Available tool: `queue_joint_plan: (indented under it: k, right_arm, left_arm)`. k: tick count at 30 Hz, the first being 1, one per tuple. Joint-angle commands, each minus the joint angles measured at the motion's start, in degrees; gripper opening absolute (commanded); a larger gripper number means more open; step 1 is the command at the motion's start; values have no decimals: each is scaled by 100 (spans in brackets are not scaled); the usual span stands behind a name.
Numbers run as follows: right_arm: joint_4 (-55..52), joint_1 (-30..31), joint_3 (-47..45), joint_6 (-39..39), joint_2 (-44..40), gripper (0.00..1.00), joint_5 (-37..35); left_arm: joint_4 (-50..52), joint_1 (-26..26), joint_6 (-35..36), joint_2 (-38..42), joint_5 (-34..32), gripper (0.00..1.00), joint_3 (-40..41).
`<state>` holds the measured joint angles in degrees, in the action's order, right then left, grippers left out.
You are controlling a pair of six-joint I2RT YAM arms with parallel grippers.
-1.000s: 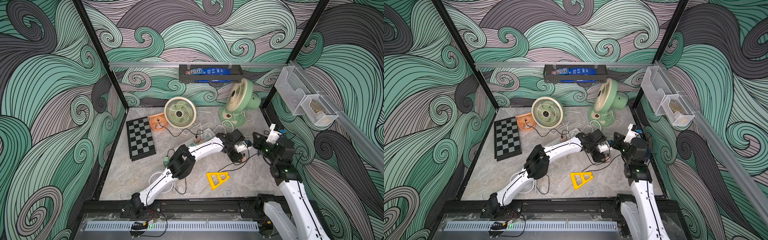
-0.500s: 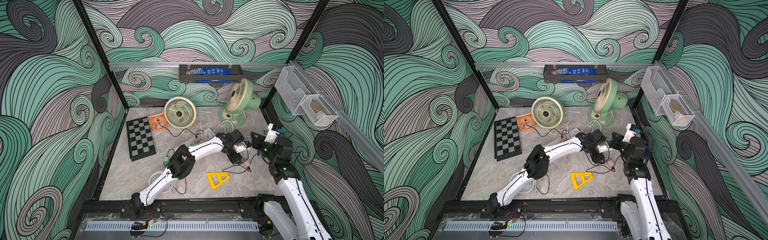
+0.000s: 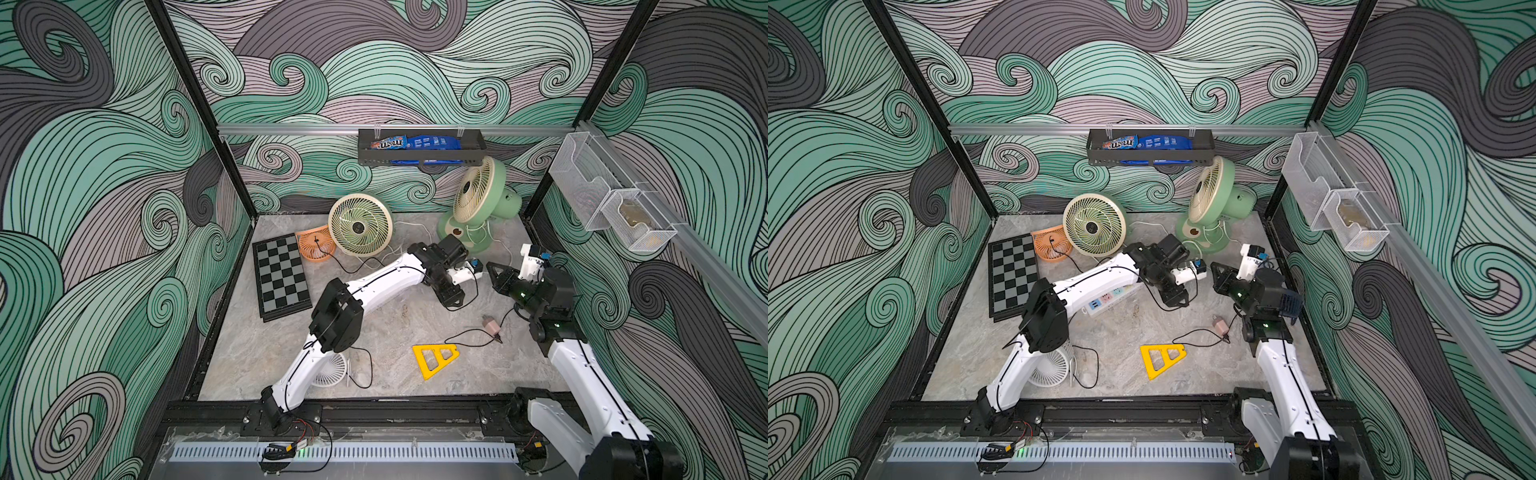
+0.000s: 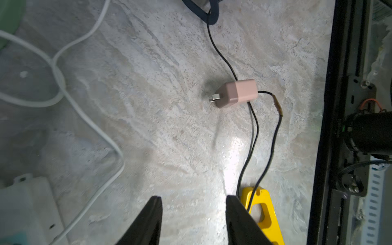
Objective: Unplug the desk fan from the power strip
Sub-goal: Place the plug at the center of the board, then remove the plug from the socket.
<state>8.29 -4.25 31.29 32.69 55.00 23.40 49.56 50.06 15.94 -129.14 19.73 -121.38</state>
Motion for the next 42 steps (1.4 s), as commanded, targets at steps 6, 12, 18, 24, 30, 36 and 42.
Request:
queue_joint_plan:
  k: [6,12,18,24,30,36,42]
  right_arm:
    - [400,728,94,362,996,17,355]
    - [935,1362,247,524,1845,16,327]
    - [1401,1981,573,607,2758,14,351]
    - [1798,2428,933,625,3565,6,195]
    - [2281,2649,1164,693,4268,0,164]
    - [2484,2725,1395,766,4814,0,210]
    - [2614,2851,1595,863,5249,0,219]
  left_arm:
    - [37,-1047,336,1343,383,52,1112]
    - [30,-1711,529,2043,457,52,1786]
    - [-12,-2252,737,2435,346,54,2398]
    - [-320,-2442,752,2550,207,55,3052]
    - [-898,-2440,712,2479,-28,56,3383]
    - [-1218,-2423,460,2135,19,56,3337]
    - [-1317,-2283,366,1893,-7,56,3321]
